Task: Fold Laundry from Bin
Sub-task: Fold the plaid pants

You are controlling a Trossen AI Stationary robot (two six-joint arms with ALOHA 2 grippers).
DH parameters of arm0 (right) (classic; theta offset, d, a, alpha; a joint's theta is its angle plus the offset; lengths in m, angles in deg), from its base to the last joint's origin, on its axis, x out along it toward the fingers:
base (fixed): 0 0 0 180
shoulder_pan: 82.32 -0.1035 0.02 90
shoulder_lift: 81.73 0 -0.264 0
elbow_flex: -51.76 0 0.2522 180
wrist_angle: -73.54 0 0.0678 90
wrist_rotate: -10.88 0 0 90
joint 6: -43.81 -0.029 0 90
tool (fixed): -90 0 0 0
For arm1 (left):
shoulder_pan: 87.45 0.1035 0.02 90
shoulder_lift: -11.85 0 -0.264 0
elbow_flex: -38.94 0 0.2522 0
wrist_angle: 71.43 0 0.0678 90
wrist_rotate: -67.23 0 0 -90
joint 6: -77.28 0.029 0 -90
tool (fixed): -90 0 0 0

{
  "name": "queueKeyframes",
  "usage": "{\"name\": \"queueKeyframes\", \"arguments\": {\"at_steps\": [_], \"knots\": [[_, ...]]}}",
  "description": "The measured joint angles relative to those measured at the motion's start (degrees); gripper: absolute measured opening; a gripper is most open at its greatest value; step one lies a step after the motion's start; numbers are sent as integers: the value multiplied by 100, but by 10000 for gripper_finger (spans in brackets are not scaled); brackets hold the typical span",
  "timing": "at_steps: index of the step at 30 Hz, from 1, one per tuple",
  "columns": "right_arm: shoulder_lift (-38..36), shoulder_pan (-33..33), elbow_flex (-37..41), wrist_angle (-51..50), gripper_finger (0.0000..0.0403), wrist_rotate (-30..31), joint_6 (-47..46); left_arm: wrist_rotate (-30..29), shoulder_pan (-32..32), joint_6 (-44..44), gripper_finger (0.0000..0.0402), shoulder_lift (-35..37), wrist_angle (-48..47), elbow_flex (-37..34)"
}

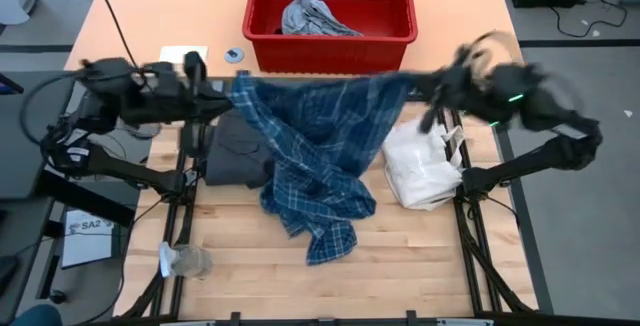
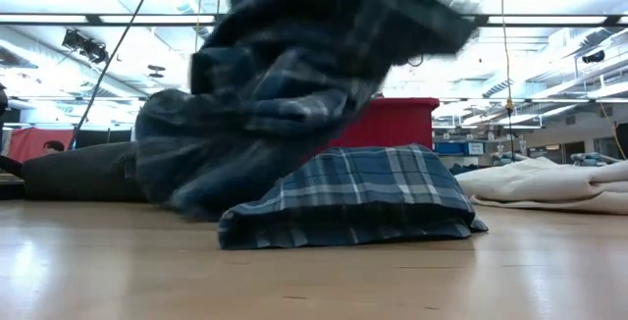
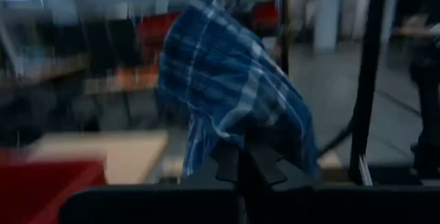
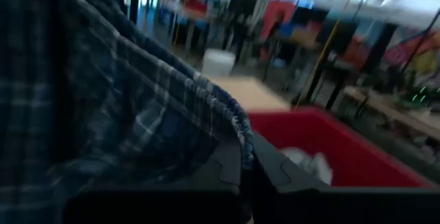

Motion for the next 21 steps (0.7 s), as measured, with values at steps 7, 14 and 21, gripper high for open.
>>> {"name": "queueKeyframes", "arguments": {"at_steps": [7, 14, 21], "knots": [[368, 153, -2485, -527, 10, -483, 601, 58, -50, 850, 5, 76, 1433, -7], [1119, 167, -4281, -726, 10, -950, 1118, 75, -33, 1520, 5, -296, 3098, -11], [1412, 230, -4356, 405, 10, -707, 2230, 77, 402, 1552, 5, -810, 3812, 827]]}}
